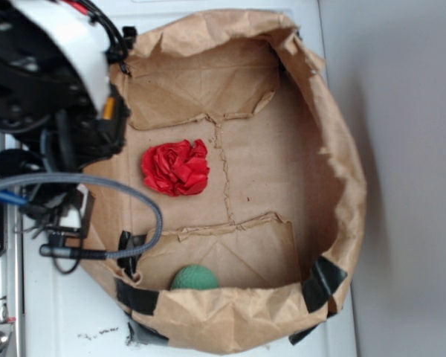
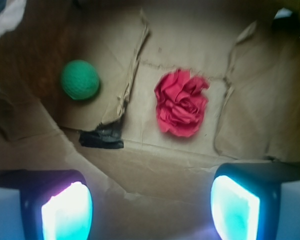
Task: Grab the red paper.
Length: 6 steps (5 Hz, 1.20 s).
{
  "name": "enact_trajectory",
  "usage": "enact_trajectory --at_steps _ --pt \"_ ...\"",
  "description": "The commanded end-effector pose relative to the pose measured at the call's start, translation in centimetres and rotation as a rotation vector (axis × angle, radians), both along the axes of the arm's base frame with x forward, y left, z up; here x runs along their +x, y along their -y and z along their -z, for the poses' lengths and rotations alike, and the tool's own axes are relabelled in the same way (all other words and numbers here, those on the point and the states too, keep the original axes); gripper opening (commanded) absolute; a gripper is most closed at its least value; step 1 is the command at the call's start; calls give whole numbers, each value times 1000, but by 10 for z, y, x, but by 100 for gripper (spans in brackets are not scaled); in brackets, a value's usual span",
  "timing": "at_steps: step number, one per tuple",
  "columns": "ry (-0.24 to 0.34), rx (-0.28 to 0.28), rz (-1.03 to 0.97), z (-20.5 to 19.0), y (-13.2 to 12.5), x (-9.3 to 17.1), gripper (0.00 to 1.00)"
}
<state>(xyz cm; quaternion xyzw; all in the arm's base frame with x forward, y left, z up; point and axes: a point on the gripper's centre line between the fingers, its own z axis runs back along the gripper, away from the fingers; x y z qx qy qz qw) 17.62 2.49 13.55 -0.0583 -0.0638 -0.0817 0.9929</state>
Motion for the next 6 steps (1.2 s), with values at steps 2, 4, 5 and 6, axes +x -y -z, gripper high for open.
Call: enact_trajectory --at_steps 2,4,5,6 --pt "-9 33 -33 0 -12 34 100" --pt "-23 55 -82 15 -51 129 100" --pt "-23 83 -24 39 -37 122 100" --pt "-23 79 62 53 -12 110 100"
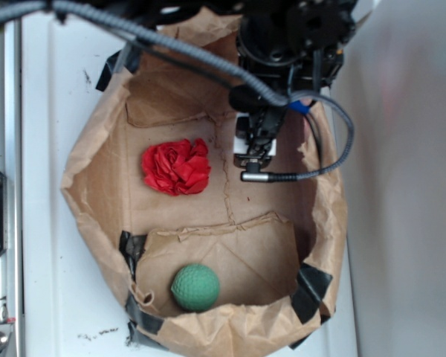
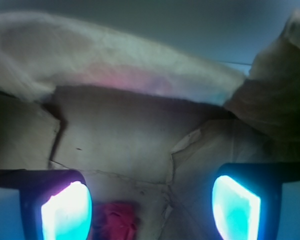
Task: Grab the red paper.
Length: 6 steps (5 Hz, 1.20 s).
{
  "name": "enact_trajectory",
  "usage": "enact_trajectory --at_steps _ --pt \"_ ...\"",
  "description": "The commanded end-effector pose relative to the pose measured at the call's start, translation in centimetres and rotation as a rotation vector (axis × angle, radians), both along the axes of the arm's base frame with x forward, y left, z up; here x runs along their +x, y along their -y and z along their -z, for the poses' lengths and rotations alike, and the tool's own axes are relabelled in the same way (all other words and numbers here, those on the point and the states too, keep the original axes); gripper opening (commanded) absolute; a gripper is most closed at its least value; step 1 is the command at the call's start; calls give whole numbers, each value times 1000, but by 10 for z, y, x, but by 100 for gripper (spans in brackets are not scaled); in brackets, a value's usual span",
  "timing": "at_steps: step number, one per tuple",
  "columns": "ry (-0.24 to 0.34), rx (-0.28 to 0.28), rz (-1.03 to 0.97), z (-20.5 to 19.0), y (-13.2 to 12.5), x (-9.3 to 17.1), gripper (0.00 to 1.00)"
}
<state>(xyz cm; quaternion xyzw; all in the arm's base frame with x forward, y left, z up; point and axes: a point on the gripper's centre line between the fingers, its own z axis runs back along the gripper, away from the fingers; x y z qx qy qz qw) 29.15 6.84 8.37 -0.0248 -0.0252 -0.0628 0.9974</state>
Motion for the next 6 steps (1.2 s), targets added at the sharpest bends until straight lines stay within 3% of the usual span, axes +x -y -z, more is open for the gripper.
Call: enact_trajectory --at_steps 1,2,4,5,6 --pt "105 49 148 -4 52 -29 100" --pt "120 34 162 -7 61 -42 100" --pt "11 90 159 38 59 -38 100" --pt "-69 155 135 76 37 -28 100" --pt "-17 127 136 63 42 -30 0"
